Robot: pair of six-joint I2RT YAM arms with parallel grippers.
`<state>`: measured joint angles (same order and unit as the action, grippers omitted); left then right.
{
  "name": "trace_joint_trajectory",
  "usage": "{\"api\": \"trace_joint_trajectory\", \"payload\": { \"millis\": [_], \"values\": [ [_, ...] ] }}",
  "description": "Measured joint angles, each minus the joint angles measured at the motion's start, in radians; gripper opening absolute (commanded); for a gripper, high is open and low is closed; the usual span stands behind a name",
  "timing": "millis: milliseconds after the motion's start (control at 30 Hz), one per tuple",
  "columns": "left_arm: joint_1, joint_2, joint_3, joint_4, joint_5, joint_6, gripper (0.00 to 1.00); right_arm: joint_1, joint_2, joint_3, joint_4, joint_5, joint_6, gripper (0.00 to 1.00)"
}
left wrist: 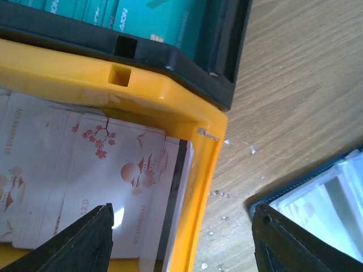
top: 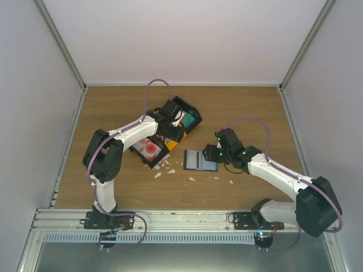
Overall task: Put the credit cards into the card holder
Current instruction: Pick up the credit card from the storage box.
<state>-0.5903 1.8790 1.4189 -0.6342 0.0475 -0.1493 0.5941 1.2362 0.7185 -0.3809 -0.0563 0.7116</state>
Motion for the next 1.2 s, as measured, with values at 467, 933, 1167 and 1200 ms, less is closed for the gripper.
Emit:
{"api": "trace_joint_trajectory", "payload": {
  "millis": [467,933,1167,1200],
  "values": [
    [0.012,0.106,0.072,-0.089,0.089,0.085,0.54,-0.006,0.023,-0.002,0.007,-0.001,0.000,0.61],
    [0.017,0.100,0.072,-0.102,0.092,0.092,0.28,-0.009,0.023,-0.002,0.008,-0.003,0.000,0.61],
    [0.017,0.078,0.072,-0.104,0.103,0.088,0.21,-0.011,0.023,-0.002,0.008,-0.004,0.000,0.61],
    [0.017,0.076,0.072,-0.104,0.104,0.088,0.21,-0.011,0.023,-0.002,0.008,-0.004,0.000,0.61]
  ]
}}
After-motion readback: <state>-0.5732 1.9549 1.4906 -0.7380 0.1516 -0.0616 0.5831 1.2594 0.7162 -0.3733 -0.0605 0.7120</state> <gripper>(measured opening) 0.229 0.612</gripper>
